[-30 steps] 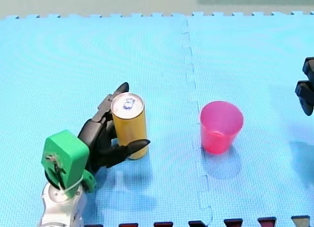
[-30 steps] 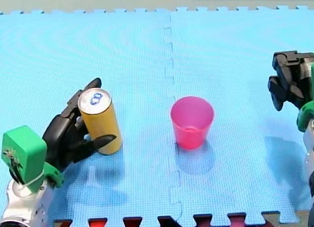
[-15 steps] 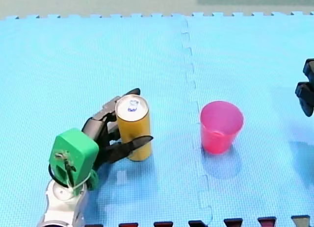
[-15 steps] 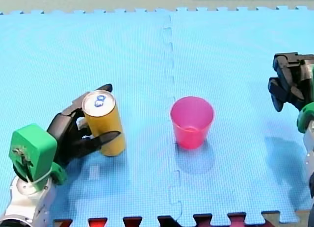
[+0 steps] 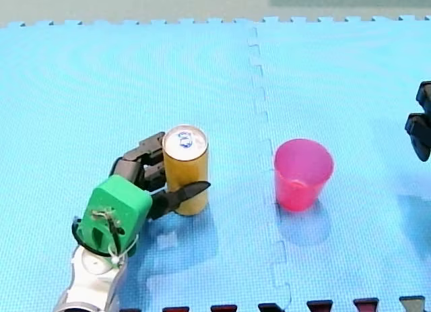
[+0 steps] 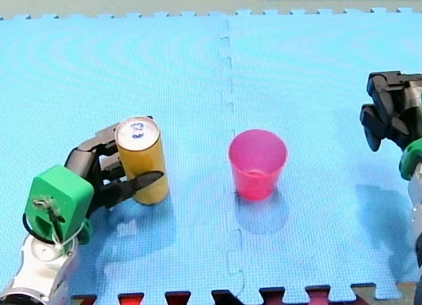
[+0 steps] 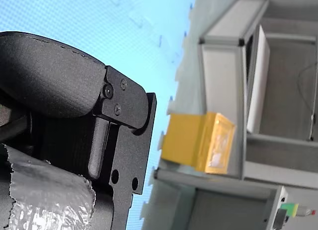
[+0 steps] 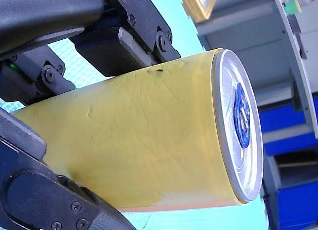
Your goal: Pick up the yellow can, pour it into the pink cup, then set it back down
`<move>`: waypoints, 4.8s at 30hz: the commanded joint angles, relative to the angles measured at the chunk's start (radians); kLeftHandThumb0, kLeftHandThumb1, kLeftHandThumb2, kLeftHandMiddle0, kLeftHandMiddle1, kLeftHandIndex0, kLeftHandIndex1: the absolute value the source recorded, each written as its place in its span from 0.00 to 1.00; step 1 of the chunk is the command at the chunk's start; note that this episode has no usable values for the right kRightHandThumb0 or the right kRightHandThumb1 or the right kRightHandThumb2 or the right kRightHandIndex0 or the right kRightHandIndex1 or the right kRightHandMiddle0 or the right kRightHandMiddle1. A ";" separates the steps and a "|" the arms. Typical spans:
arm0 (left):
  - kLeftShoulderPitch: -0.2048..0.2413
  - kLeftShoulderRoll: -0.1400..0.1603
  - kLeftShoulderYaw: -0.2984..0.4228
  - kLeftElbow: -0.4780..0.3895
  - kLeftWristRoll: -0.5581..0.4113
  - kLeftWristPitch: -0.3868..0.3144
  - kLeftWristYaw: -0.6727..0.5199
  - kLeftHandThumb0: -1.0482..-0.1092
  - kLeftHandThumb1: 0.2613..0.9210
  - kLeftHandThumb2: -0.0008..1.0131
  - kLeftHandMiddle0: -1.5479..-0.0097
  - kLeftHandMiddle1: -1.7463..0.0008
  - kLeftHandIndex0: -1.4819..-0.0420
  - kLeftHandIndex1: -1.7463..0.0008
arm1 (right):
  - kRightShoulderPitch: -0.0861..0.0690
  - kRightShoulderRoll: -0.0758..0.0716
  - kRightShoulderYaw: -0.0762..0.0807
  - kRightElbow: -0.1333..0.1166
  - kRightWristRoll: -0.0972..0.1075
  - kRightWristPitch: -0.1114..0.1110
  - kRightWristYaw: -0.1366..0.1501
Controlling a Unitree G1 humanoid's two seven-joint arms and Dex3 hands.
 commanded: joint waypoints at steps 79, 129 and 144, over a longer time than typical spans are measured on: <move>-0.391 0.034 -0.265 -0.109 0.440 0.249 0.545 0.58 0.75 0.00 0.13 1.00 0.18 1.00 | -0.002 0.040 0.017 0.022 -0.036 -0.030 -0.062; -0.382 0.108 -0.619 -0.064 0.871 0.243 0.988 0.79 0.86 0.00 0.22 0.62 0.16 0.99 | 0.001 0.043 0.019 0.028 -0.045 -0.040 -0.066; -0.422 0.101 -0.690 0.015 0.907 0.288 1.103 0.81 0.88 0.00 0.43 0.23 0.14 0.98 | 0.004 0.044 0.016 0.028 -0.043 -0.043 -0.064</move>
